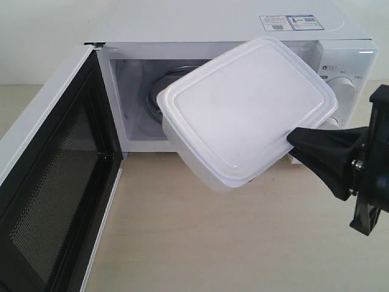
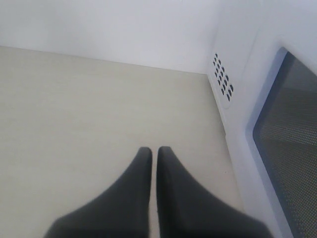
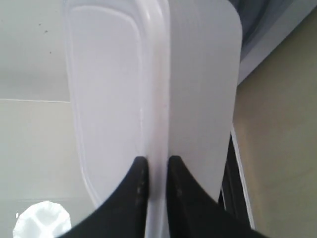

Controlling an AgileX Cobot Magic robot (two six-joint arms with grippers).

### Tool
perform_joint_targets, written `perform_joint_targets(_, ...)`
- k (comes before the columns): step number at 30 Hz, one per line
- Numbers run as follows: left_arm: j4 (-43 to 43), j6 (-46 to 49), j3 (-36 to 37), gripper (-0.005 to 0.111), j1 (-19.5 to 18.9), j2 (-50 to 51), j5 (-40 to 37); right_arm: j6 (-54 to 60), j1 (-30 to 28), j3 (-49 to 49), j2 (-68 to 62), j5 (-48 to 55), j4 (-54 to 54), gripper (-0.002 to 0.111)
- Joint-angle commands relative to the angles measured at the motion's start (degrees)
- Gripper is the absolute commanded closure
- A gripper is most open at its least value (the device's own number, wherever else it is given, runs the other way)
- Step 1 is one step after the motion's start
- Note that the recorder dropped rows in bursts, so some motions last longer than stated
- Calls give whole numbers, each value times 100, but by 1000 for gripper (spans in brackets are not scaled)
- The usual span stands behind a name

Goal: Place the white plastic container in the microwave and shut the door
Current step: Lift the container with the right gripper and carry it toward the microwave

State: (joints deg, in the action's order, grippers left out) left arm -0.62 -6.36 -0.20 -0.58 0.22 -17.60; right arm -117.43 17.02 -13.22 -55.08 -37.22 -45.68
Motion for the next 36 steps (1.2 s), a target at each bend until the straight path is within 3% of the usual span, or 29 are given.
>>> perform_joint_targets(1, 3, -52, 20, 102, 49, -22, 6, 425, 422, -108, 13, 94, 473, 109)
perform_joint_targets(15, 3, -52, 20, 102, 49, -22, 6, 2995, 2321, -62, -542, 608, 3208, 109)
perform_joint_targets(30, 3, -52, 20, 102, 49, -22, 6, 3761, 2584, 116, -1058, 830, 4523, 109)
perform_joint_targets(36, 3, -52, 20, 102, 49, -22, 6, 4224, 2935, 43, -1714, 185, 5463, 109)
